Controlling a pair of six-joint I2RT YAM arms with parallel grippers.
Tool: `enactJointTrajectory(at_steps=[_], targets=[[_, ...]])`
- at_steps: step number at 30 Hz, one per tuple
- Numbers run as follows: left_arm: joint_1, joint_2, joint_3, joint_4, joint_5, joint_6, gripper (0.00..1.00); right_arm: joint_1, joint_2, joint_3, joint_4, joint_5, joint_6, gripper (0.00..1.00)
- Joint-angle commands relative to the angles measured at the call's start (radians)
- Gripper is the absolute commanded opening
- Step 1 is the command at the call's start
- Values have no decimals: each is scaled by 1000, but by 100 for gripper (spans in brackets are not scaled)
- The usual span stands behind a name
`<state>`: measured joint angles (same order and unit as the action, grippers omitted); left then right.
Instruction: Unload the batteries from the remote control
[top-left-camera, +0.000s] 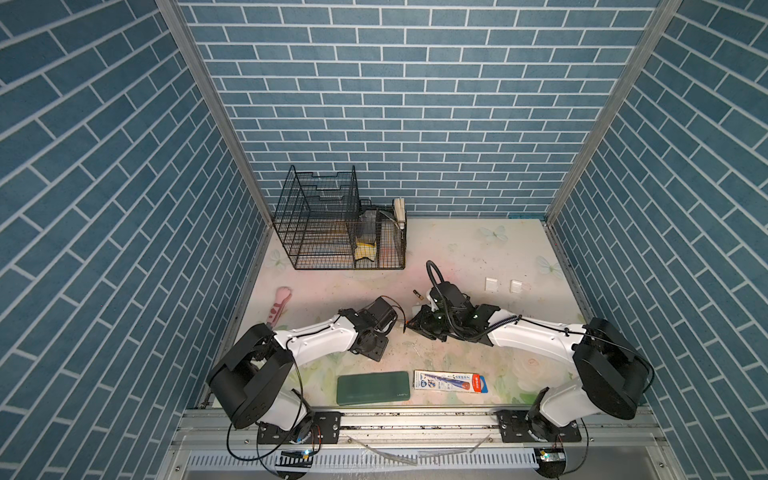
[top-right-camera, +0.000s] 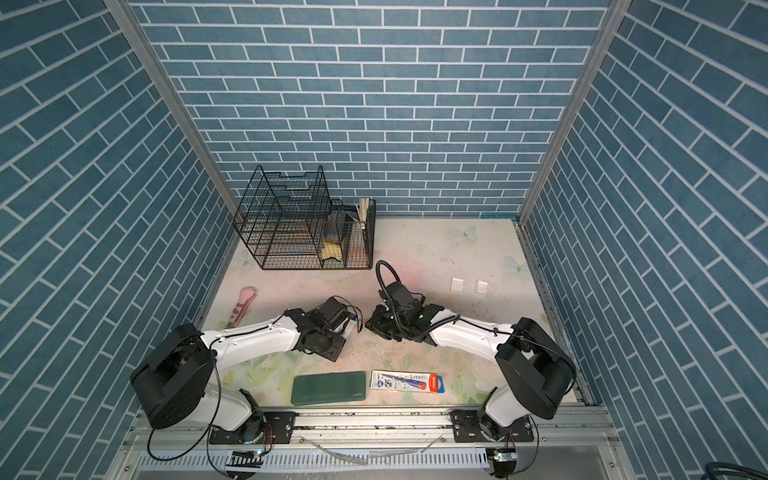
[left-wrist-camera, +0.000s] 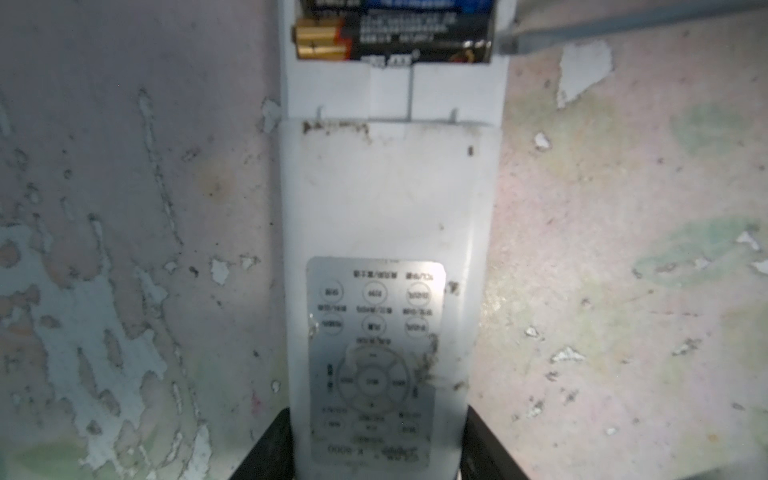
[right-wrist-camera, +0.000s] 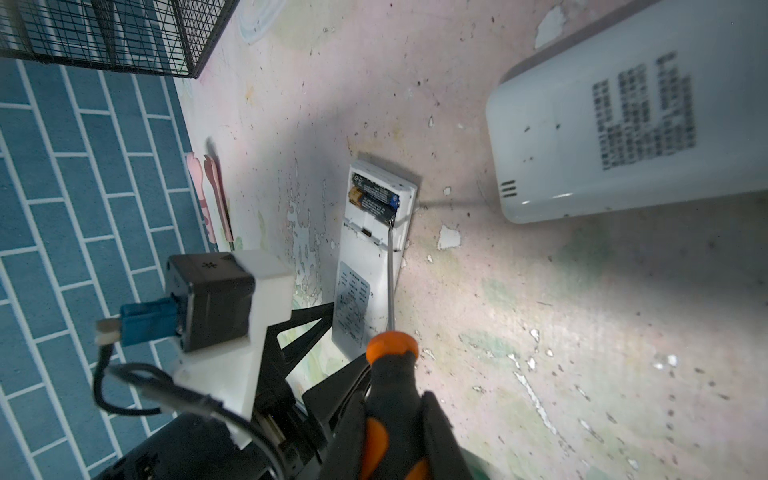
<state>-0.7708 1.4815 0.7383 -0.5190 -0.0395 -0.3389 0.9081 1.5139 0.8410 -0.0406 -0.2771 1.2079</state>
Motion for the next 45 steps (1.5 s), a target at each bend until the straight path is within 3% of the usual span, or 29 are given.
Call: enactJointTrajectory(at_steps=[1,33,37,45], targets=[[4,14,-4,-7,12,10,45,3,-2,52,0,-6,15,0],[4,-15,-19,1,13,8,43,0,53,134,-159,23,52,0],[4,-18,-20,1,3,4,43,1,11,143,-200,61,64,0],[4,-35,-26,0,-17,-7,43,13,-65,159,-234,206,232,0]])
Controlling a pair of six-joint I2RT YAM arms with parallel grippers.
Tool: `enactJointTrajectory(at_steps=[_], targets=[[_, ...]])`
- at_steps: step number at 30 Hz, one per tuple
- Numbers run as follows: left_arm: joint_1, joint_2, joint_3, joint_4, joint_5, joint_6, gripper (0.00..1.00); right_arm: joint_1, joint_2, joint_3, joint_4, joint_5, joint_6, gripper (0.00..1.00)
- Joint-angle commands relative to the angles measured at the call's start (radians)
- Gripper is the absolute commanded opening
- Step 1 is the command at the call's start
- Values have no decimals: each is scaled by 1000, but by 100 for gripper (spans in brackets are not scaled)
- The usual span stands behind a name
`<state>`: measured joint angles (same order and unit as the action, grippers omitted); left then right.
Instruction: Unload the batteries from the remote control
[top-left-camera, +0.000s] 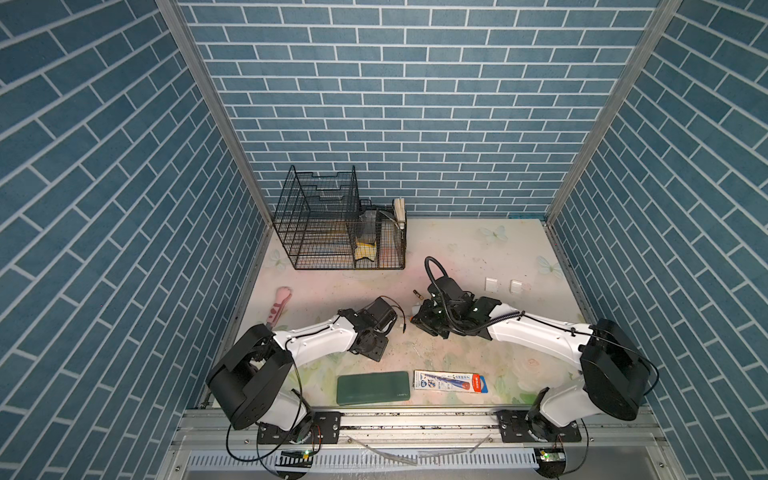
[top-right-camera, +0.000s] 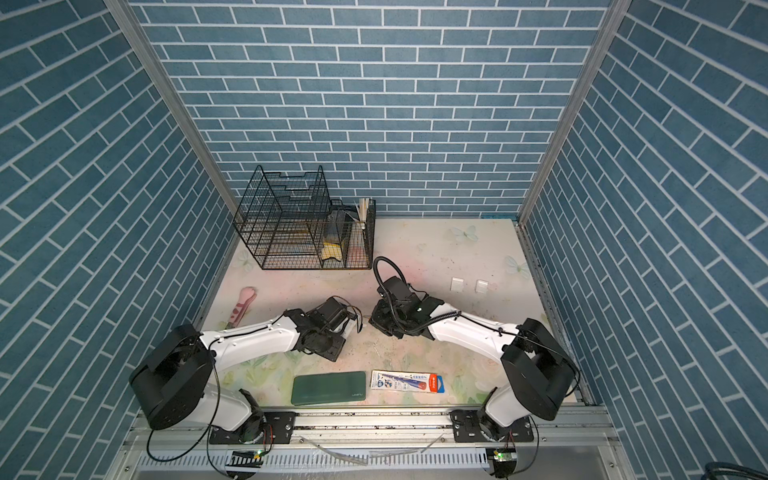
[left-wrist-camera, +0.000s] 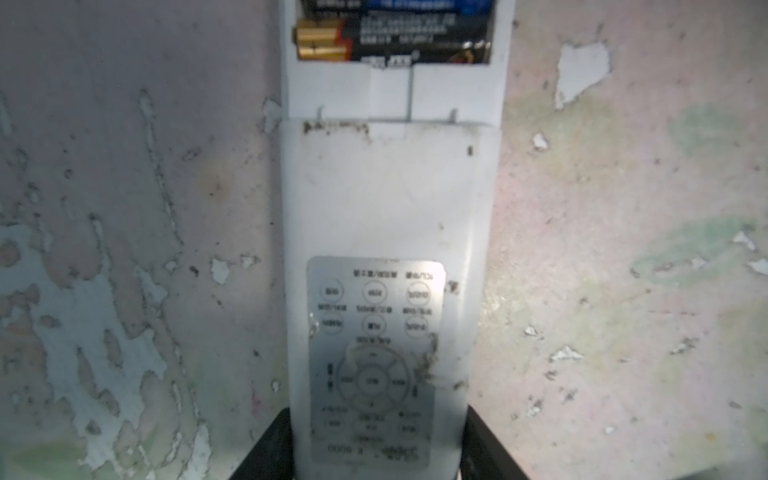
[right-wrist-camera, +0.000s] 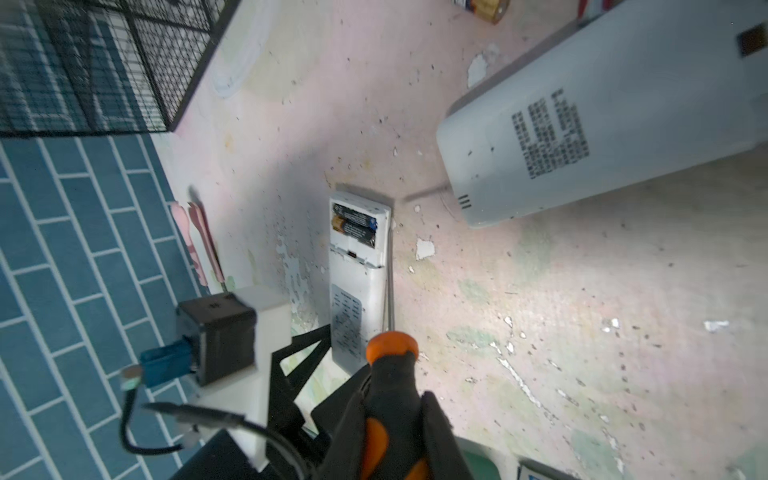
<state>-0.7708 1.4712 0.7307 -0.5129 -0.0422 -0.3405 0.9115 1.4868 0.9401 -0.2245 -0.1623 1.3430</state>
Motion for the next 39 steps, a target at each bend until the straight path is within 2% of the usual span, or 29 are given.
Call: enactJointTrajectory(at_steps=[1,19,39], targets=[[4,-28,-20,-6,-17,-7,43,11,-39,72,-73,105,102,0],[4,-32,-22,-1,-12,1,43,68,62,90,37,31,190,0],[4,-35,-25,2,-6,2,41,86,93,40,100,29,225,0]])
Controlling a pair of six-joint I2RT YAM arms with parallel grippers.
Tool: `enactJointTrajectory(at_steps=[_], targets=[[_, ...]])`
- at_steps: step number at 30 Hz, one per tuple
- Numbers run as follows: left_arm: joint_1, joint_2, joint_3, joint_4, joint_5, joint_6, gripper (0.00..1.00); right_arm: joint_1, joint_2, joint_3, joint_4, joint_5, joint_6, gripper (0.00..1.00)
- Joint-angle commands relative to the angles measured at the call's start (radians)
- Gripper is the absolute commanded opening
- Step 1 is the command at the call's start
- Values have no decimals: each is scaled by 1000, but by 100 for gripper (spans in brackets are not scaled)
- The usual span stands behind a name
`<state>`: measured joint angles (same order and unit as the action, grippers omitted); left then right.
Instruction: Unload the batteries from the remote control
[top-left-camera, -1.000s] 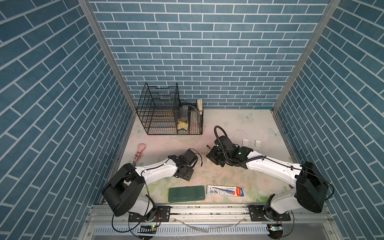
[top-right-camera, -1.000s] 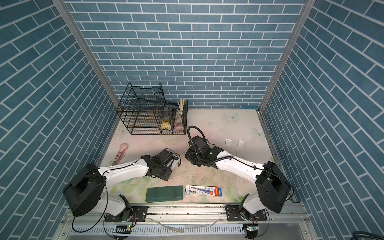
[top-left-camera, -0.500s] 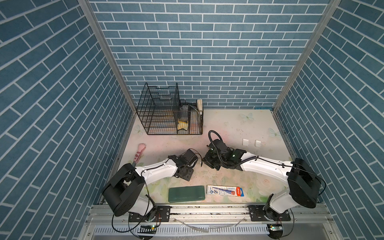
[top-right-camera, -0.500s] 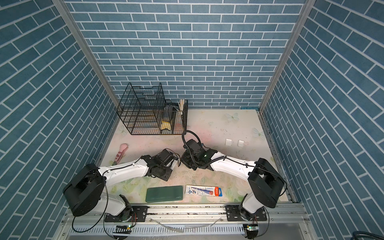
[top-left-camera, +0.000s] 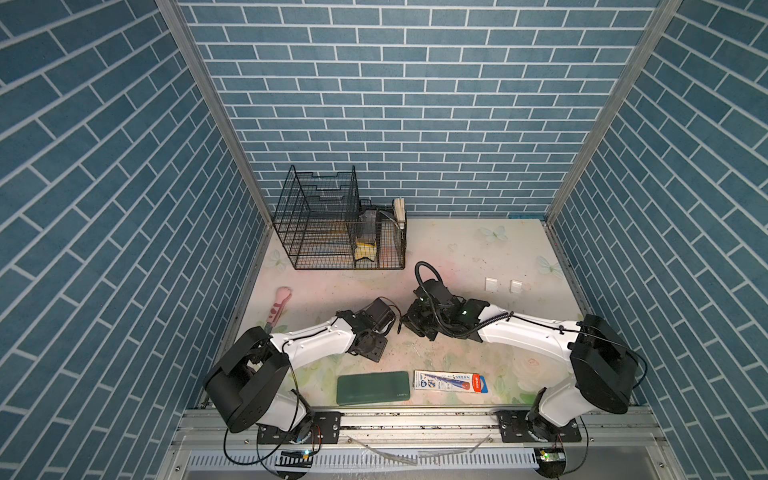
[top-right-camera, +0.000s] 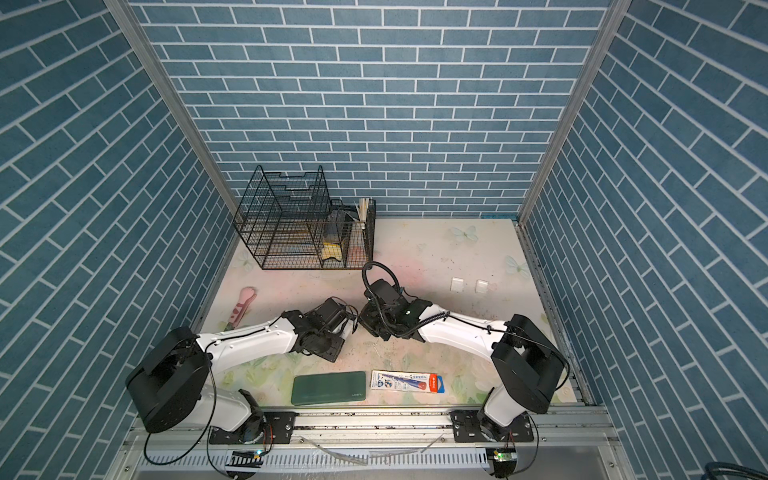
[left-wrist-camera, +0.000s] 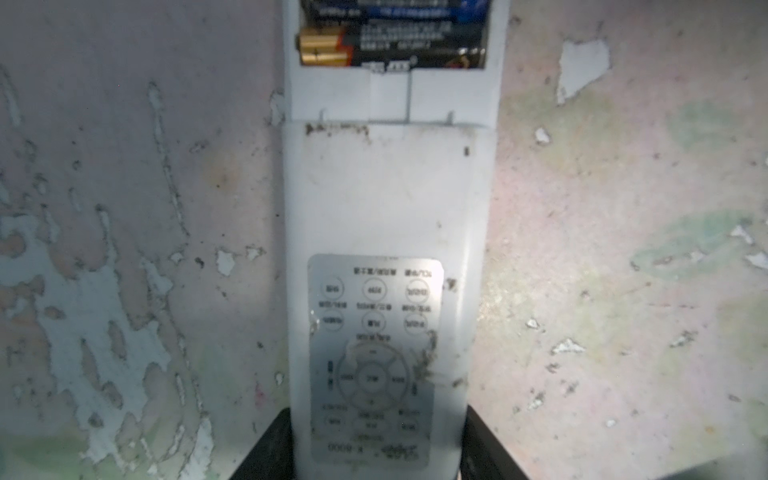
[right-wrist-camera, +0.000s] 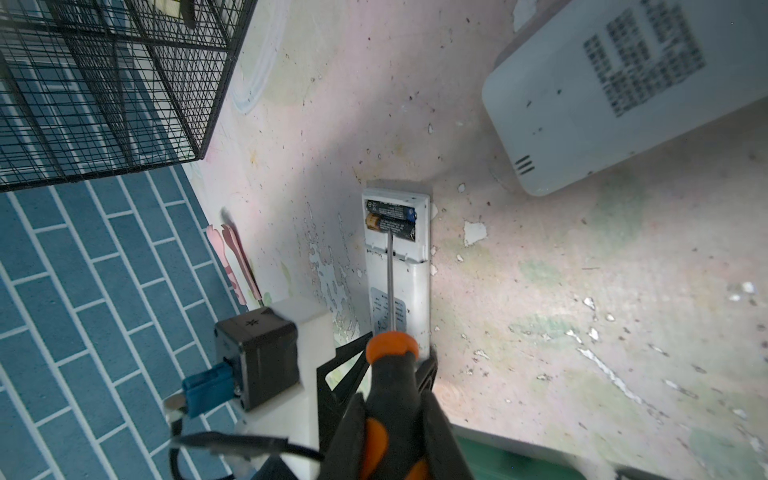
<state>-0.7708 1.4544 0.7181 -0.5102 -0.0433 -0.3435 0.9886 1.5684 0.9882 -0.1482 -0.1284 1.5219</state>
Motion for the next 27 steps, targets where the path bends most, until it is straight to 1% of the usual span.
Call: enactJointTrajectory(at_steps=[1,14,27], targets=[[4,-19,-12,0,-6,5,41,10,11,-11,27,-5,47,0],[4,-17,-12,-1,-6,5,40,10,-9,-40,4,30,50,0],[4,-20,-13,-1,-7,3,40,10,-11,-33,-26,35,45,0]])
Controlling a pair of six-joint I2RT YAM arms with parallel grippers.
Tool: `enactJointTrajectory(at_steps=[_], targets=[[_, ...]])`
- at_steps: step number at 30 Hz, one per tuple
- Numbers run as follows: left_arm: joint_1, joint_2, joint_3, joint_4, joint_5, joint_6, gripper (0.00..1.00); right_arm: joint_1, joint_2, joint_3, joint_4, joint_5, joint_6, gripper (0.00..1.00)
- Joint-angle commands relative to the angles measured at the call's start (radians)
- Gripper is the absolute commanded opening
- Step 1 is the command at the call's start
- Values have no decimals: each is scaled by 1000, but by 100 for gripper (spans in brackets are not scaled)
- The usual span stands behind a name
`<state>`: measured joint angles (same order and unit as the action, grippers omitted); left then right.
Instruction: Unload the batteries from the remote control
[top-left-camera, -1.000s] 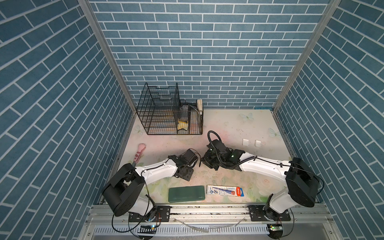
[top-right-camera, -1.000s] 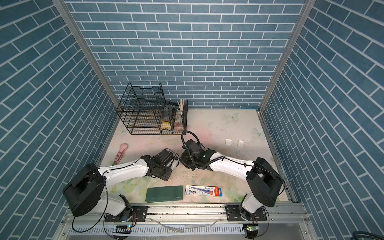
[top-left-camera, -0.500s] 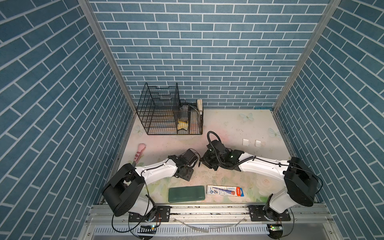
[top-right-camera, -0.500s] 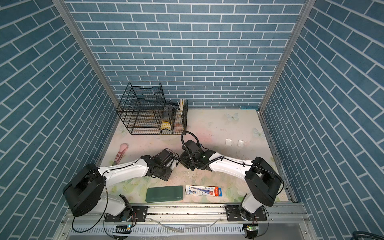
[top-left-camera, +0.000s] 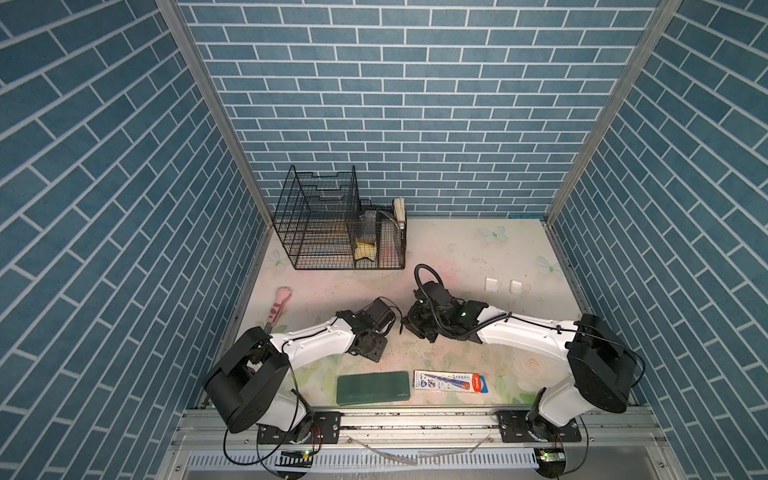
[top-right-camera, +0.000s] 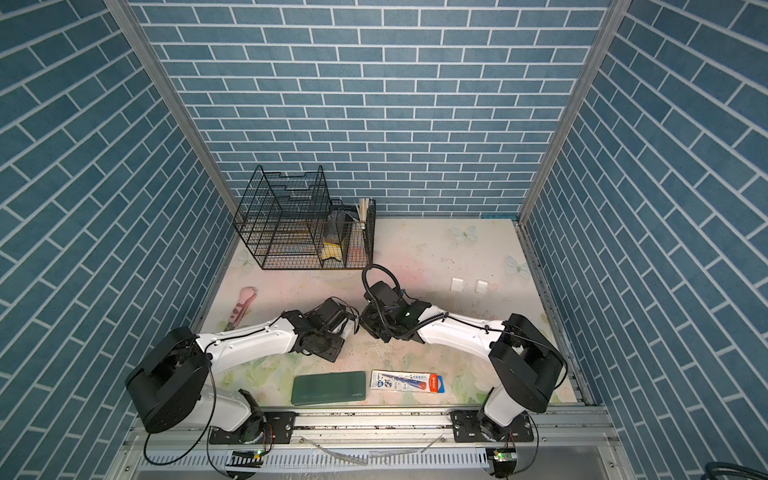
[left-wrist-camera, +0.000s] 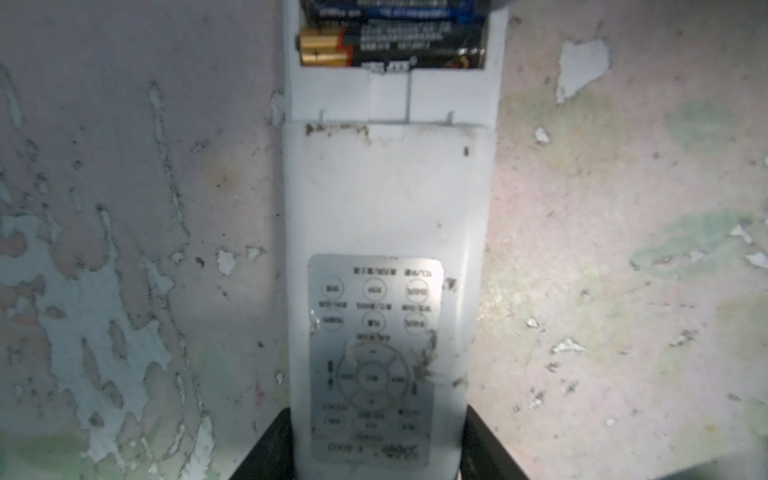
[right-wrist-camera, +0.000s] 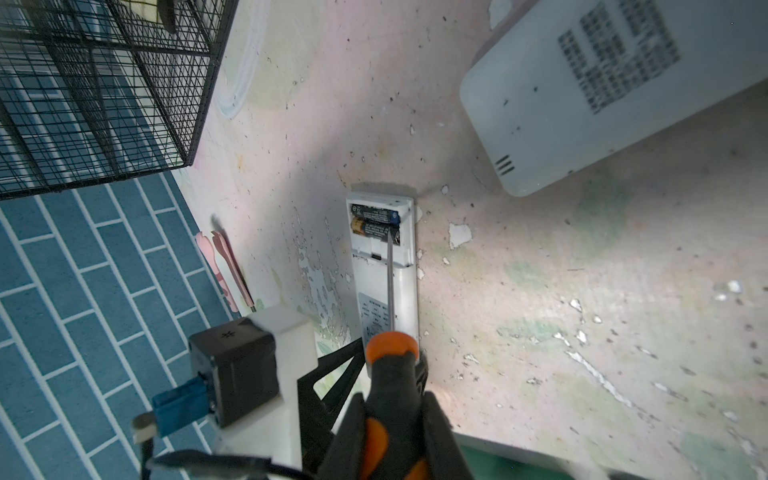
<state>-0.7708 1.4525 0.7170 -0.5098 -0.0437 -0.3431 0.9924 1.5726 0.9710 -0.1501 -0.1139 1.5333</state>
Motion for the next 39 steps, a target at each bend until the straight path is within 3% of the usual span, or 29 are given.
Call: enactJointTrajectory(at_steps=[1,23,39], targets=[[4,-18,-11,-1,-7,3,40,6,-14,-15,-26,20,34,0],[4,-20,-13,0,-5,3,38,6,3,-2,-71,20,40,0],[2,-20,-14,4,21,17,38,7,71,116,-198,33,62,0]])
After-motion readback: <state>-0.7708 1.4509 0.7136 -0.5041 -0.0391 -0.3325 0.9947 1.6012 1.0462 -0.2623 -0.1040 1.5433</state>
